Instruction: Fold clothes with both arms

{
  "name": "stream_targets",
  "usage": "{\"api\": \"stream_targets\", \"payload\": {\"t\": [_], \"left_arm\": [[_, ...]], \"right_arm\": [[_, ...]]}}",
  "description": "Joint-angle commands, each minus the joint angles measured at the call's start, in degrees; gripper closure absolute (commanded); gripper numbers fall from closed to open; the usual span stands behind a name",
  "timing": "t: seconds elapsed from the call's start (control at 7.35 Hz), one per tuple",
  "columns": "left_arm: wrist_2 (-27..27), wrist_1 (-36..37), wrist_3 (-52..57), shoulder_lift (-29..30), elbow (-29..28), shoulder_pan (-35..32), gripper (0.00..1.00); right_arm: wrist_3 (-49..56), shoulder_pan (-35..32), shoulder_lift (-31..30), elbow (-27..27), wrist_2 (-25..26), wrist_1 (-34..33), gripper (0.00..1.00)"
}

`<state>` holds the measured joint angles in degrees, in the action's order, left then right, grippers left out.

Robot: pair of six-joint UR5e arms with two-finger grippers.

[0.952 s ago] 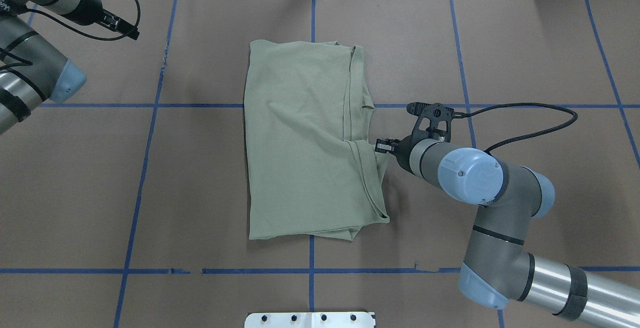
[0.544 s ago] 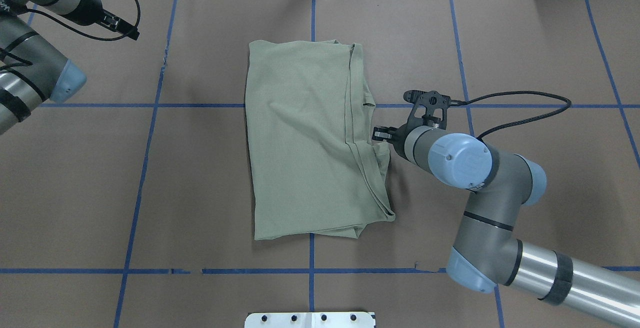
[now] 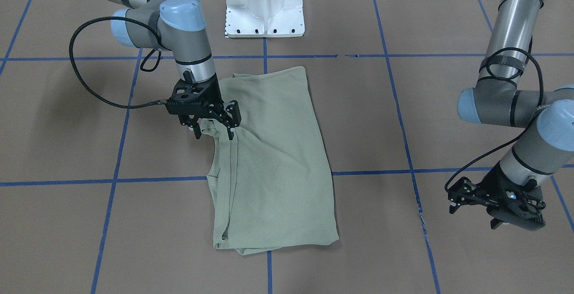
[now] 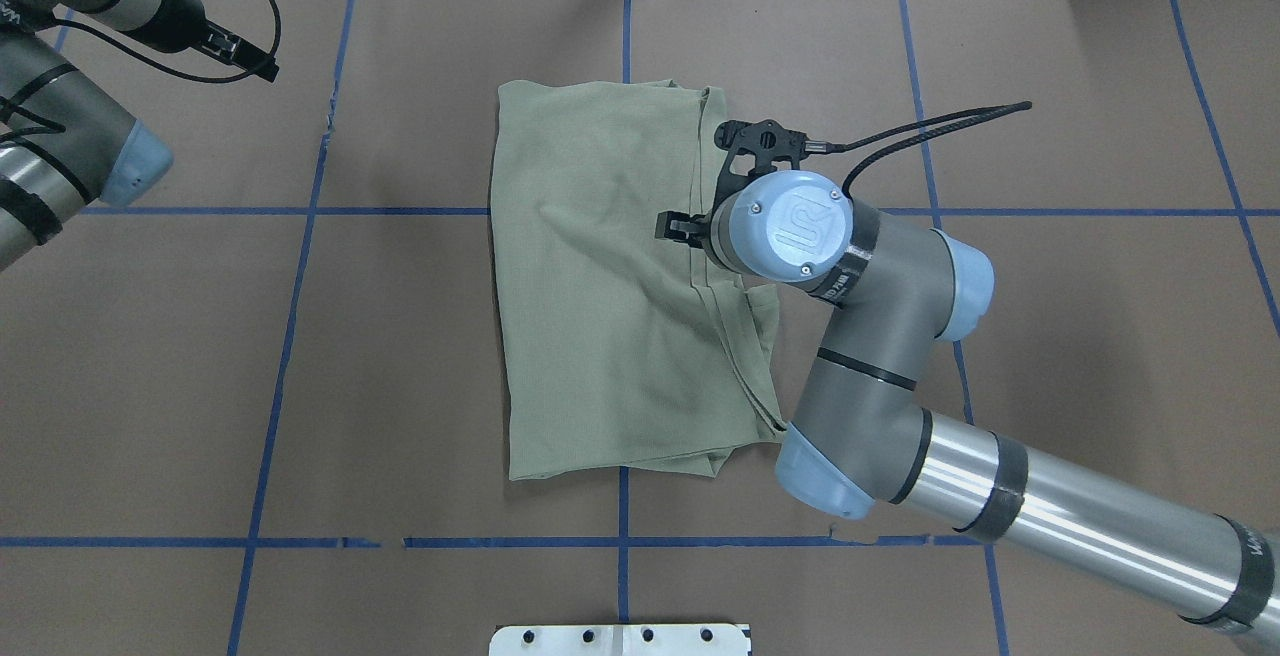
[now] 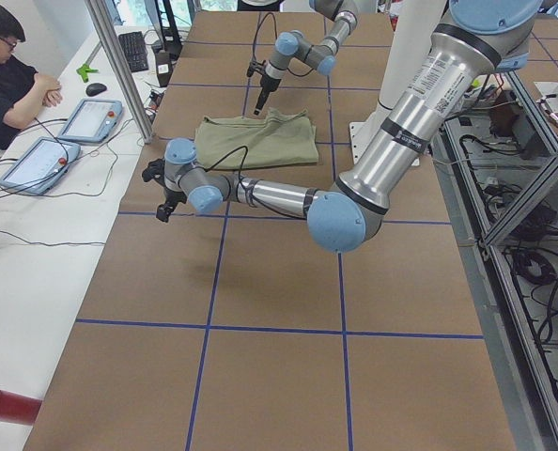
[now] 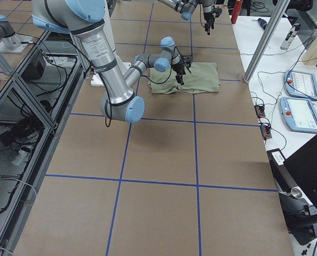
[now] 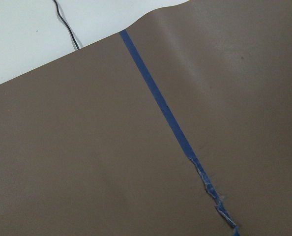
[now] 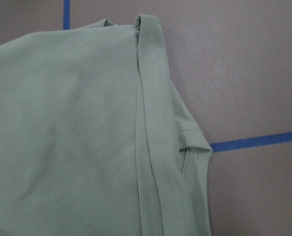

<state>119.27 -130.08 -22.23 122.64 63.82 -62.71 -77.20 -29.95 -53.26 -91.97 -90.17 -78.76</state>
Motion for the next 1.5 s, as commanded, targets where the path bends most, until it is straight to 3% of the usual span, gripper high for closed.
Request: {"api": "stream_targets", "payload": {"t": [0.0,0.41,0.82,1.36], "left_arm": [[0.0,0.0,0.0,0.0,0.0,0.0,0.00],[0.0,-0.1,0.0,0.0,0.0,0.0,0.00],[0.0,-1.1,-0.1,-0.1,-0.4,0.0,0.00],[0.0,-1.2,-0.2,0.0,-0.5,0.0,0.00]], "right_arm": [[7.7,0.9,3.6,3.0,-3.3,-7.4,0.00],[15.4,2.9,3.5,2.4,-3.3,-13.6,0.00],[22.3,1.6,0.5,1.8,-2.9,-14.4,0.00],[29.7,-2.2,-13.8,-9.6,-3.3,-14.6,0.00]]}}
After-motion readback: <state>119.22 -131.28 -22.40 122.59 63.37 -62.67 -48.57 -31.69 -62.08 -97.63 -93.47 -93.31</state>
